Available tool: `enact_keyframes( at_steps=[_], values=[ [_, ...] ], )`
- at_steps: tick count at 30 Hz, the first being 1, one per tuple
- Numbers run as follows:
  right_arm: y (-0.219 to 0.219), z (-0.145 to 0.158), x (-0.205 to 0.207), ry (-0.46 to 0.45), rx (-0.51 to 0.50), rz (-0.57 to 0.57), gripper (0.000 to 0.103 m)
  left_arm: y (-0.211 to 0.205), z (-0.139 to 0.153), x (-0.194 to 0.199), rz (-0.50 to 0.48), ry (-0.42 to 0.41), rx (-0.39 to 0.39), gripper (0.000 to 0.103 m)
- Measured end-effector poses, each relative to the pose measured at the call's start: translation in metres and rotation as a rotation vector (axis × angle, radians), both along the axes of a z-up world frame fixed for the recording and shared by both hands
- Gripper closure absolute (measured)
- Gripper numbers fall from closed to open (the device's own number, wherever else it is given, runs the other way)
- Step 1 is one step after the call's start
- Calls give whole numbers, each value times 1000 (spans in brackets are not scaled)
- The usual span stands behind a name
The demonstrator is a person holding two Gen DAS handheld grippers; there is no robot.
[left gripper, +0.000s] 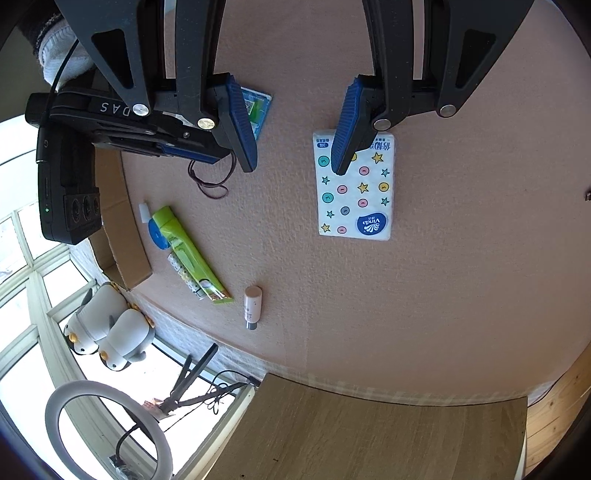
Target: Organize objects
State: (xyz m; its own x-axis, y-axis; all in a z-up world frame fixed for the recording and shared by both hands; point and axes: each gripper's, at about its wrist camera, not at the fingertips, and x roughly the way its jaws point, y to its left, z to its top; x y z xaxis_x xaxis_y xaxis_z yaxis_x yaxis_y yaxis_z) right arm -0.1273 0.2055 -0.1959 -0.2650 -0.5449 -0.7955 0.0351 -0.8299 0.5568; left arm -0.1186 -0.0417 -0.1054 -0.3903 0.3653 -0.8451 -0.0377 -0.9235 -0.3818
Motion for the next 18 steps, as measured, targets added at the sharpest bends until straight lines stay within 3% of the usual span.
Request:
enact_keyframes(
  at_steps=[5, 8, 13, 18],
  values=[
    [33, 36, 10, 85, -13, -61, 80, 3, 1, -4, -10, 8, -13, 58],
    [55, 48, 14, 114, 93, -119, 80, 10, 1, -7, -29, 10, -26, 58],
    [95, 45, 19, 100, 239, -226, 80, 36, -6, -12, -108, 4, -45, 58],
    [112, 41, 19, 87, 272, -265, 80, 74, -15, -11, -214, -1, -74, 58]
  ],
)
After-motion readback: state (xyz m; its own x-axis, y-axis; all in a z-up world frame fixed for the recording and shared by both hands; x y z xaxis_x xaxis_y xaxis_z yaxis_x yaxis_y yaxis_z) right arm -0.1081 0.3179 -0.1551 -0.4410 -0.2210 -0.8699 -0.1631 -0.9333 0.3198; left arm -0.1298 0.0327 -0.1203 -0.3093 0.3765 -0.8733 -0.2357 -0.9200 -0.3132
